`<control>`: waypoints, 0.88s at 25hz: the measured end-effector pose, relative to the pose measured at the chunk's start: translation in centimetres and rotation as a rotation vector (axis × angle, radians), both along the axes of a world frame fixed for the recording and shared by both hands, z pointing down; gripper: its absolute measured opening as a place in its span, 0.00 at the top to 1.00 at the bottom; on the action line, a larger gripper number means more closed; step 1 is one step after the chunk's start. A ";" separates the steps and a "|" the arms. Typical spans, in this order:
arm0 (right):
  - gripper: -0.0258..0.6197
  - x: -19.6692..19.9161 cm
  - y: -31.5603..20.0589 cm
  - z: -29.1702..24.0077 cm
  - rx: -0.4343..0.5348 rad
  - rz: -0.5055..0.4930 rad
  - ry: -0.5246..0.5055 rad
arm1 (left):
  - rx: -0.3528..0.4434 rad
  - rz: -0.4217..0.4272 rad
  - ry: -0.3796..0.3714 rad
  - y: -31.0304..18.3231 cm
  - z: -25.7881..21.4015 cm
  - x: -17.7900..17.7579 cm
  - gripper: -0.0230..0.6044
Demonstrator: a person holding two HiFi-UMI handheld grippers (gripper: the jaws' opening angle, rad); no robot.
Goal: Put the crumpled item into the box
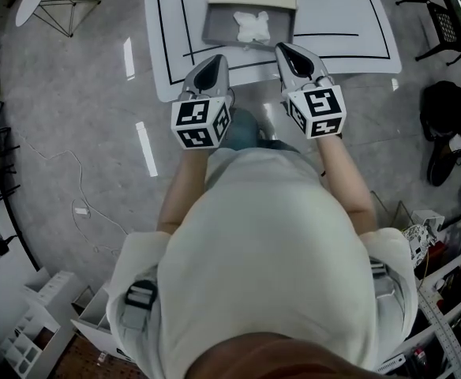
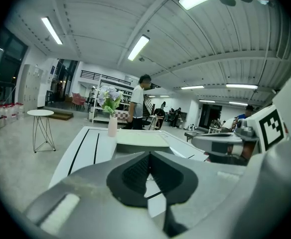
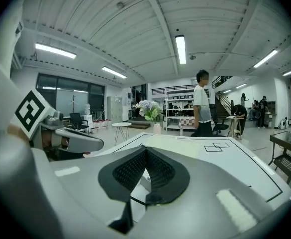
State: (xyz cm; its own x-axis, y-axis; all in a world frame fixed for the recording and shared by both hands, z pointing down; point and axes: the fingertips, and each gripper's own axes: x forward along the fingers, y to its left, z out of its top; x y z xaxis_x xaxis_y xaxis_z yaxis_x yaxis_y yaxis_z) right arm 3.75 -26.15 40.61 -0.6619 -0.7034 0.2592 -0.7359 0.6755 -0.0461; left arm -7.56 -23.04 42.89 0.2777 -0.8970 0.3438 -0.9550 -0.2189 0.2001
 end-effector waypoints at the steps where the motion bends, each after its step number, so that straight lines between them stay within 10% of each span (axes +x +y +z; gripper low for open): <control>1: 0.96 -0.1 -0.3 0.2 -0.002 -0.005 0.006 | -0.004 -0.002 -0.001 -0.1 0.2 -0.1 0.96; 22: 0.96 -5.3 -8.8 5.4 -0.071 -0.283 0.265 | -0.066 -0.036 0.011 -7.8 3.5 -4.1 0.96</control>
State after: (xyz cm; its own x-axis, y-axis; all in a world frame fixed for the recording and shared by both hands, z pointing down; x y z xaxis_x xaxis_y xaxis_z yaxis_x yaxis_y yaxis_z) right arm -1.59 -35.00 46.02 -0.7307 -0.4766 0.4888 -0.5135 0.8555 0.0665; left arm -11.70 -30.87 46.44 0.2498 -0.8820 0.3996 -0.9597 -0.1707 0.2232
